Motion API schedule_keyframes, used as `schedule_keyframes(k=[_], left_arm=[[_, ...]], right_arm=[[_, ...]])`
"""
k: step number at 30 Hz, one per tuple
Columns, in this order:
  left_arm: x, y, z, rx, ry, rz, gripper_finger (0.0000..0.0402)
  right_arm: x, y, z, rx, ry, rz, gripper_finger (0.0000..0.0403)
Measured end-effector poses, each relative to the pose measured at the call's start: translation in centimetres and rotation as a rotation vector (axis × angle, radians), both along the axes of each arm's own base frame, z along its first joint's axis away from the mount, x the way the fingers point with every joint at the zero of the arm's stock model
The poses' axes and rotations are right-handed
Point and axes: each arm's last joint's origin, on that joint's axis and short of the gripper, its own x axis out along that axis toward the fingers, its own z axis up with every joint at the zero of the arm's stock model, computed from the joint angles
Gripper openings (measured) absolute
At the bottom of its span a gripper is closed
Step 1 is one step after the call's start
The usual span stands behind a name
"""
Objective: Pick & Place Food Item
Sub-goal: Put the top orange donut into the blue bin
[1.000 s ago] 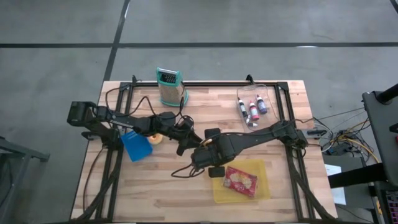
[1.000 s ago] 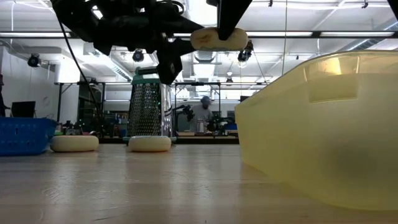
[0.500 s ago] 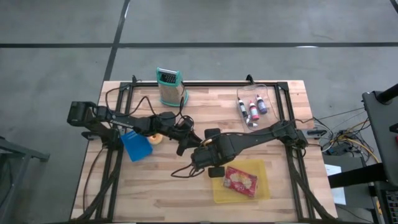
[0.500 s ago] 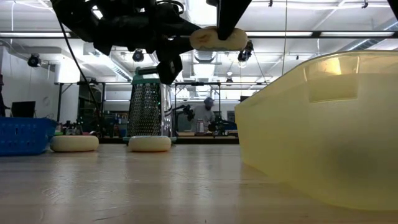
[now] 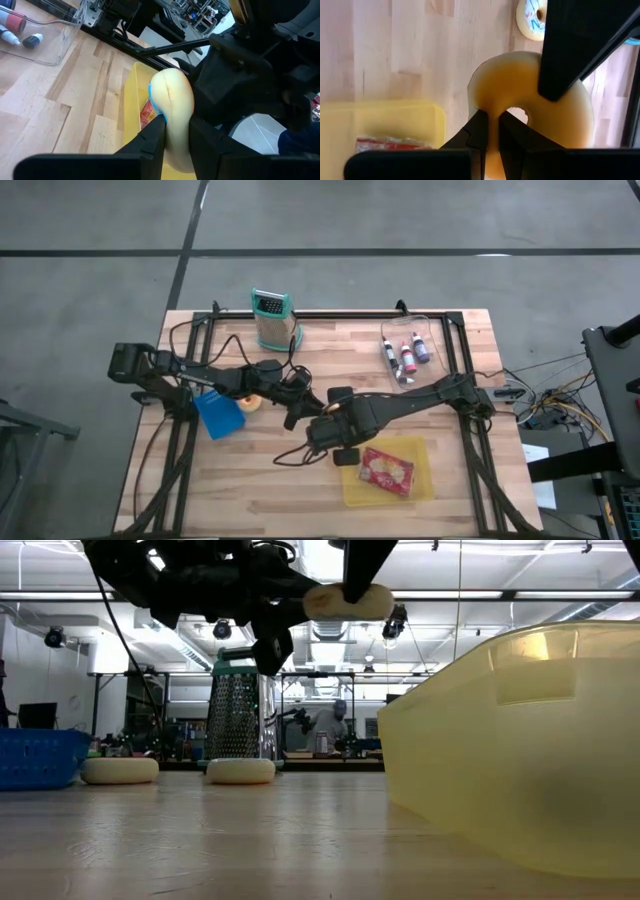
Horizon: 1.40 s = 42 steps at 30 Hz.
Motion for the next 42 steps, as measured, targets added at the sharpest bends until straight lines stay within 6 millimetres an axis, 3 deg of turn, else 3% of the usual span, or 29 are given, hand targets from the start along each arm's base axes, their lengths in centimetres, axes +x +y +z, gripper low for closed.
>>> schedule_keyframes(k=[17, 33, 42], left_arm=[[0.0, 0.0, 0.0, 0.001, 0.003, -0.003, 0.0079], [0.0, 0.0, 0.0, 0.000, 0.000, 0.001, 0.0077], [0.0, 0.0, 0.0, -0.002, 0.001, 0.001, 0.0073]], right_arm=[[0.5, 0.2, -0.9, 0.044, -0.033, -0.032, 0.0032], [0.5, 0.2, -1.7, 0.035, -0.010, -0.035, 0.0160], [0.5, 0.2, -1.7, 0.054, -0.028, -0.106, 0.0192]])
